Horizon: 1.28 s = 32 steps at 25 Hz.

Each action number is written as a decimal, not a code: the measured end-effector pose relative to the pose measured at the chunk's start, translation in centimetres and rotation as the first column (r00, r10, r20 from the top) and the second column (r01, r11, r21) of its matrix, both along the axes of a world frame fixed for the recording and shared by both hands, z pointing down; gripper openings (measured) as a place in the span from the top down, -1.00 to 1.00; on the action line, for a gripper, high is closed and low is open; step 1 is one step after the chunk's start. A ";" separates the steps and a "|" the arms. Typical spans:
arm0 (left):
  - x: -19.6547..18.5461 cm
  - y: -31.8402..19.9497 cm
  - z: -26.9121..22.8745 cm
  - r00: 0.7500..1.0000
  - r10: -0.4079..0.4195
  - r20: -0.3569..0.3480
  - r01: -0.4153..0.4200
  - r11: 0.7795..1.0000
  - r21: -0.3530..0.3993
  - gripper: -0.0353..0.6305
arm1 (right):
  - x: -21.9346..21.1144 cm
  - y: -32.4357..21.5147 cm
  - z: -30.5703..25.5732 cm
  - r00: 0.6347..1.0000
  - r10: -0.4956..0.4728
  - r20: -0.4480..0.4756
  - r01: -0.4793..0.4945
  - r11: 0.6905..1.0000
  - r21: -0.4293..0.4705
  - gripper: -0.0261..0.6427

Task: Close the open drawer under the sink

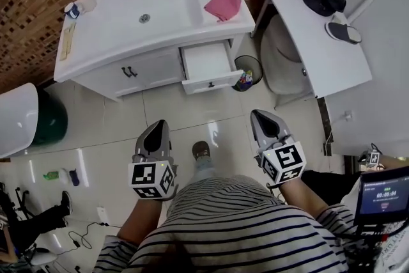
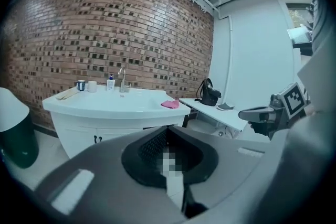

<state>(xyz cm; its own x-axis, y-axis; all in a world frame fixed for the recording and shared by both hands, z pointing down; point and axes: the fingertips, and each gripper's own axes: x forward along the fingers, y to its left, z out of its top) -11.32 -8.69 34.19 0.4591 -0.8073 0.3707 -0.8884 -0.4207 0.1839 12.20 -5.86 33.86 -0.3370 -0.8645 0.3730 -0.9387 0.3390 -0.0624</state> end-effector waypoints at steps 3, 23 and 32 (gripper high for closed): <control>0.2 -2.6 0.2 1.000 0.021 -0.006 -0.021 1.000 -0.009 0.86 | 0.6 -2.1 -0.1 1.000 0.025 -0.017 -0.025 1.000 -0.008 0.92; 4.8 -8.4 8.6 1.000 0.022 -0.019 -0.024 0.996 -0.091 0.86 | -0.4 -13.0 12.6 0.997 -0.080 -0.004 0.079 0.991 -0.109 0.92; 6.3 -10.5 21.3 0.997 -0.001 -0.071 -0.008 0.992 -0.127 0.86 | -1.2 -17.6 27.5 0.997 -0.063 -0.034 0.058 0.989 -0.135 0.92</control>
<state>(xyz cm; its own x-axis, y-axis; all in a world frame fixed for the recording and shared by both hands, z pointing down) -5.00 -19.19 55.50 0.4908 -0.7541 0.4364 -0.8696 -0.3933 0.2985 11.03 -23.42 61.36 -0.3704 -0.7845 0.4974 -0.9193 0.3861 -0.0755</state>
